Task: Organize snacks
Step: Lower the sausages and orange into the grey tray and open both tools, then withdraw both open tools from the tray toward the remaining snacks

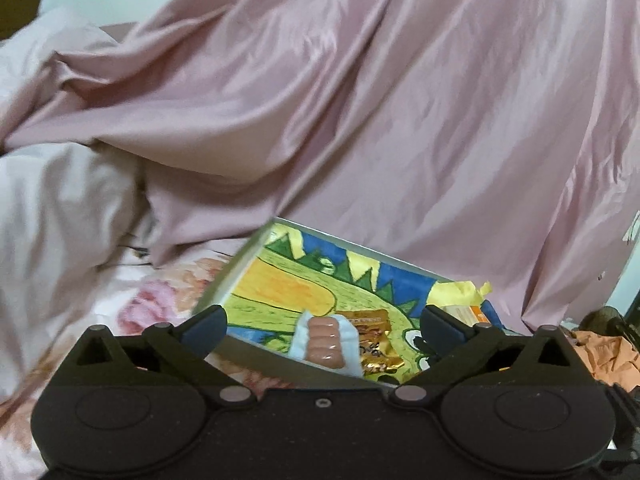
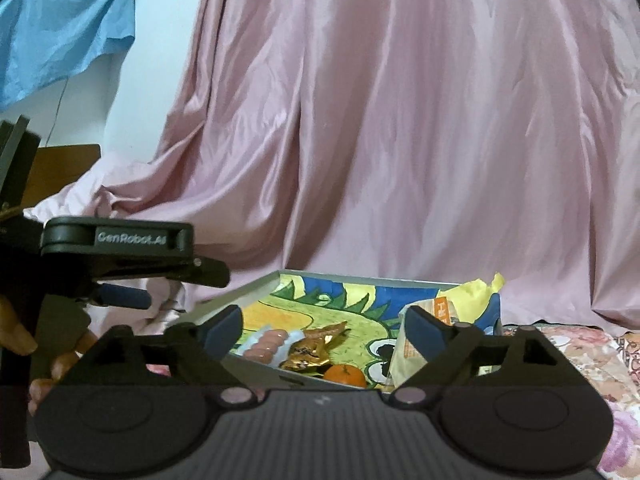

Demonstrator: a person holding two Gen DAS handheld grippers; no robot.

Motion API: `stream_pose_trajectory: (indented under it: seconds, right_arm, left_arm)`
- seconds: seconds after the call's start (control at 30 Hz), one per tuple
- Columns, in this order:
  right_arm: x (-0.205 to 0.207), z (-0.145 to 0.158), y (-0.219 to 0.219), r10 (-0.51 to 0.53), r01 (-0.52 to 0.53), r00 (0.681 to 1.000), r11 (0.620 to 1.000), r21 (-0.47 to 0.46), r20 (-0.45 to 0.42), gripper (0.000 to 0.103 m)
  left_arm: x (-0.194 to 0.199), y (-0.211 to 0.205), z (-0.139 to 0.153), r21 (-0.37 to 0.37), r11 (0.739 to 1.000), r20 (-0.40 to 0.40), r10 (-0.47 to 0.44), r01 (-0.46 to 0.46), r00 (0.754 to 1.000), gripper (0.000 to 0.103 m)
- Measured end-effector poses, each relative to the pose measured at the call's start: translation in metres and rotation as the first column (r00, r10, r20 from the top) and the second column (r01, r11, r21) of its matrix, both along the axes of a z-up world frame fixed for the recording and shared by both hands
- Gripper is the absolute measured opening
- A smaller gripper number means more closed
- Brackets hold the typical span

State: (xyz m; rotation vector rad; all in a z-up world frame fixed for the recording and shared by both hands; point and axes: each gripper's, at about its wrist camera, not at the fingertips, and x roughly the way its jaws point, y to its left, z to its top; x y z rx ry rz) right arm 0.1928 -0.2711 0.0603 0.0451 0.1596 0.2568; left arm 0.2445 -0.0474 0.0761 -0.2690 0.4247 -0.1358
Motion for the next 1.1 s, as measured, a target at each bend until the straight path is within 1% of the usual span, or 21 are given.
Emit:
stream_pose_trajectory:
  seconds: [0.03, 0.17, 0.33, 0.47, 0.77, 0.97, 1.1]
  right_arm:
    - [-0.006, 0.002, 0.0, 0.001, -0.001, 1.0, 1.0, 0.0, 0.007, 0.099]
    - [-0.026, 0.01, 0.003, 0.001, -0.001, 1.0, 1.0, -0.021, 0.025, 0.103]
    - [-0.05, 0.018, 0.008, 0.011, -0.01, 0.999, 0.999, -0.041, 0.04, 0.103]
    - [-0.069, 0.019, 0.014, 0.02, -0.018, 0.999, 0.998, -0.052, 0.039, 0.103]
    - [-0.104, -0.001, 0.022, 0.031, -0.032, 0.999, 0.997, -0.073, -0.021, 0.103]
    - [-0.121, -0.015, 0.03, 0.04, -0.047, 0.996, 0.994, -0.096, -0.077, 0.103]
    - [-0.132, -0.025, 0.036, 0.045, -0.058, 0.993, 0.992, -0.114, -0.112, 0.103]
  left_arm:
    - [-0.006, 0.003, 0.001, -0.001, 1.0, 0.002, 0.006, -0.006, 1.0, 0.102]
    - [-0.034, 0.015, 0.004, -0.001, 0.999, 0.009, 0.034, -0.034, 0.999, 0.102]
    - [-0.068, 0.031, 0.006, 0.008, 0.998, 0.02, 0.065, -0.065, 0.998, 0.102]
    - [-0.092, 0.042, 0.005, 0.022, 0.996, 0.021, 0.087, -0.087, 0.996, 0.102]
    - [-0.136, 0.06, -0.012, 0.085, 0.991, 0.001, 0.101, -0.1, 0.995, 0.102]
    - [-0.16, 0.064, -0.032, 0.118, 0.989, -0.026, 0.096, -0.093, 0.995, 0.102]
    - [-0.178, 0.066, -0.048, 0.151, 0.986, -0.059, 0.082, -0.072, 0.995, 0.102]
